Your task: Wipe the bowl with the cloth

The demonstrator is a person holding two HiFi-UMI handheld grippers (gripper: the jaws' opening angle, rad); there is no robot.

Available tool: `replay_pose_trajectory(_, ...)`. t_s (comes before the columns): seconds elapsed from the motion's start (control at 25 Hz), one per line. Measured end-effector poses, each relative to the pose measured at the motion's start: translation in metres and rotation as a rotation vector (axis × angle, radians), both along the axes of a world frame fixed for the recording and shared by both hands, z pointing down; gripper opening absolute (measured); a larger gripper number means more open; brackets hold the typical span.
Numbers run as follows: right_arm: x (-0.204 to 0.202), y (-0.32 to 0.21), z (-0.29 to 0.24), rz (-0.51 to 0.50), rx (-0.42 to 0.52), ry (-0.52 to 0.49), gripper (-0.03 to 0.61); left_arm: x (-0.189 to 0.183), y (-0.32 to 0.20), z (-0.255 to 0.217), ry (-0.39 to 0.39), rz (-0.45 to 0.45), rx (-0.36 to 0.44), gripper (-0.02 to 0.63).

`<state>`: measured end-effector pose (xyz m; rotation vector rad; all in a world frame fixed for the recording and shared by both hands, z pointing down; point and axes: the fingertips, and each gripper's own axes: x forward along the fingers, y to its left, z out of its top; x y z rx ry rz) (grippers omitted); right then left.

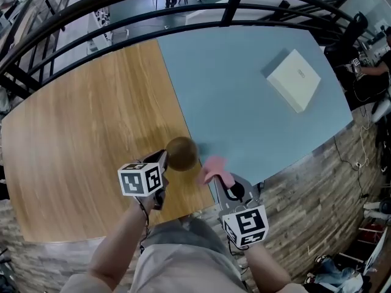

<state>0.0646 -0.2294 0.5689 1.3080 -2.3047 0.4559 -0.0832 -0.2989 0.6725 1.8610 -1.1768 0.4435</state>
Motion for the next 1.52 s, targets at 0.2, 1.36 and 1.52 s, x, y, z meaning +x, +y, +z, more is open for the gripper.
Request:
replay_pose_trajectory(0.2,-0.005,0.003,0.02,-0.002,-0.031,-0.004,0.021,0.005,-0.001,0.022,0.022,0.017,-0.031,0.009)
replay_pose_trajectory(1.36,-0.025,0.033,0.024,-0.076,-0.065,-0.001,0.021,0.012,0.034,-0.005,0.078,0.055,-0.01,0.071)
replay_pose_trajectory(1.52,-0.031,0.036,0.006,-0.096,-0.042,0.0,0.021,0.01,0.042,-0.031,0.043,0.071,0.041,0.069)
